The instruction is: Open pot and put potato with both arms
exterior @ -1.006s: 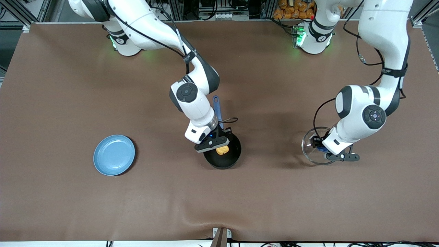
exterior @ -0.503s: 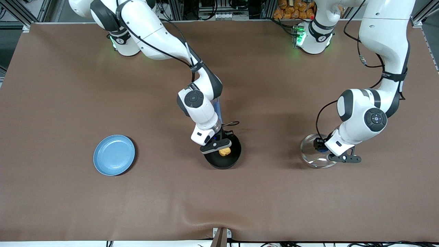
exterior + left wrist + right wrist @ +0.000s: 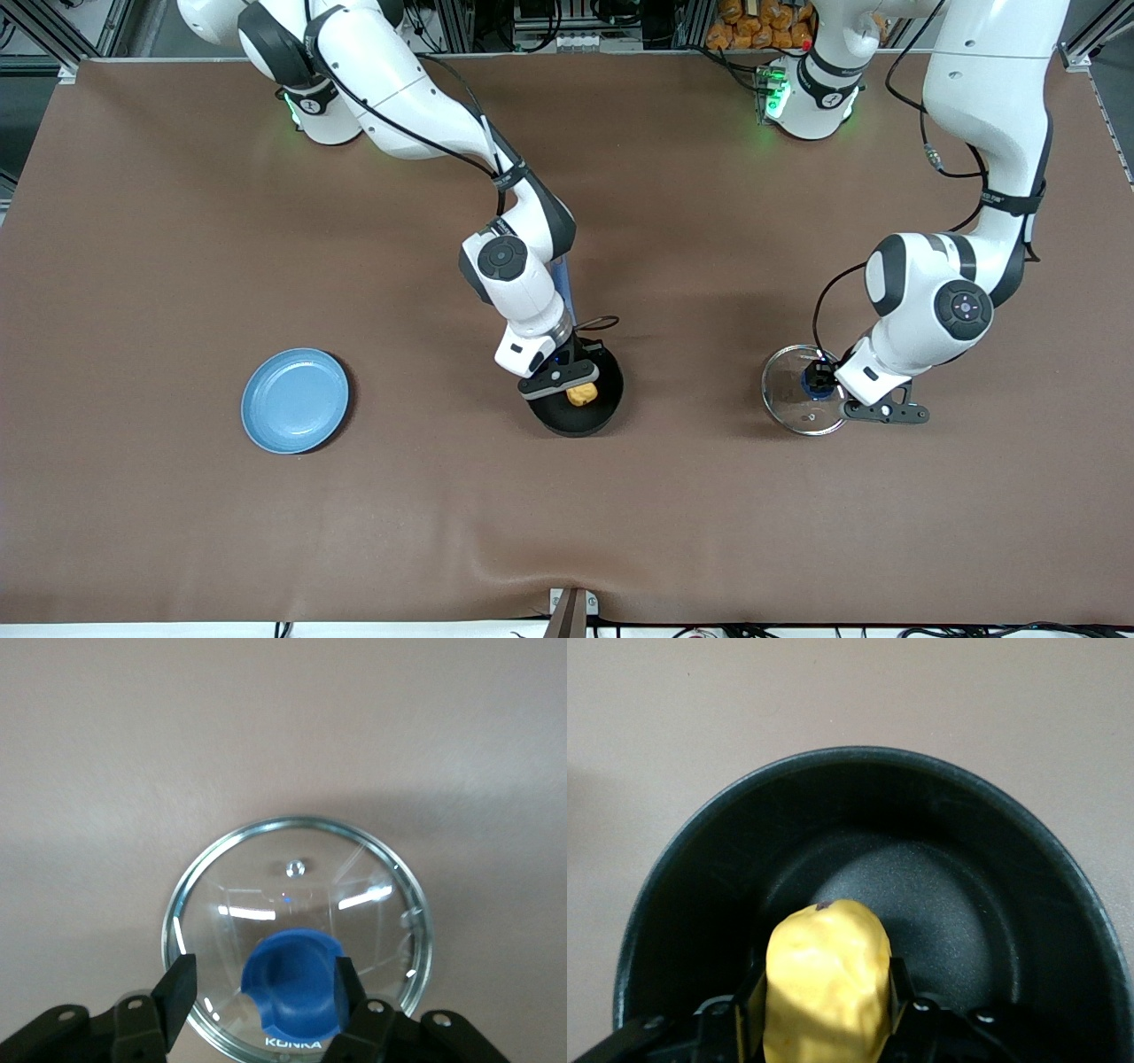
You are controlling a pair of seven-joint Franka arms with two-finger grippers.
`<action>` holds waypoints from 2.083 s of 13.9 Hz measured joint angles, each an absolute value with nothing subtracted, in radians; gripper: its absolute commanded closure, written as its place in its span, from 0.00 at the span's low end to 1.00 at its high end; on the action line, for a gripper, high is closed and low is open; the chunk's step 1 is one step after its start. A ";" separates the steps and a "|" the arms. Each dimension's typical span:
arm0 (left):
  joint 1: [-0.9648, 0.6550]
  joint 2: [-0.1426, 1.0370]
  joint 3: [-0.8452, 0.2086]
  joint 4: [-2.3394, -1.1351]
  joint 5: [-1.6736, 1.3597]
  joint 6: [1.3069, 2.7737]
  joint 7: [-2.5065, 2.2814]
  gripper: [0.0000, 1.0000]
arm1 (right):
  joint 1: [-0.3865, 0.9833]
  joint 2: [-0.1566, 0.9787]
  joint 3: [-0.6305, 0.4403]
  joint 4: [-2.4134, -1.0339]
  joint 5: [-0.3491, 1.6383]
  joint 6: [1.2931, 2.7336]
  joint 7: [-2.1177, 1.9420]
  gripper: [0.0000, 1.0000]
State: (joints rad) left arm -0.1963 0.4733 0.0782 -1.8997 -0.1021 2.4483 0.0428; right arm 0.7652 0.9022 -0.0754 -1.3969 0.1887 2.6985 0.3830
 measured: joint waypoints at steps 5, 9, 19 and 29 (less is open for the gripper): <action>-0.195 0.295 0.082 -1.876 -0.102 2.285 0.041 0.00 | 0.765 0.900 -0.084 -1.377 0.189 2.700 0.385 0.00; -0.176 0.142 0.087 -1.808 -0.102 2.045 0.040 0.00 | 0.750 0.859 -0.113 -1.349 0.189 2.612 0.386 0.00; -0.162 0.120 0.087 -1.476 -0.101 1.621 0.031 0.00 | 0.698 0.545 -0.397 -1.339 0.188 2.039 0.289 0.00; -0.165 0.129 0.083 -1.463 -0.100 1.608 0.000 0.00 | 0.526 0.336 -0.515 -1.389 0.169 1.756 0.055 0.00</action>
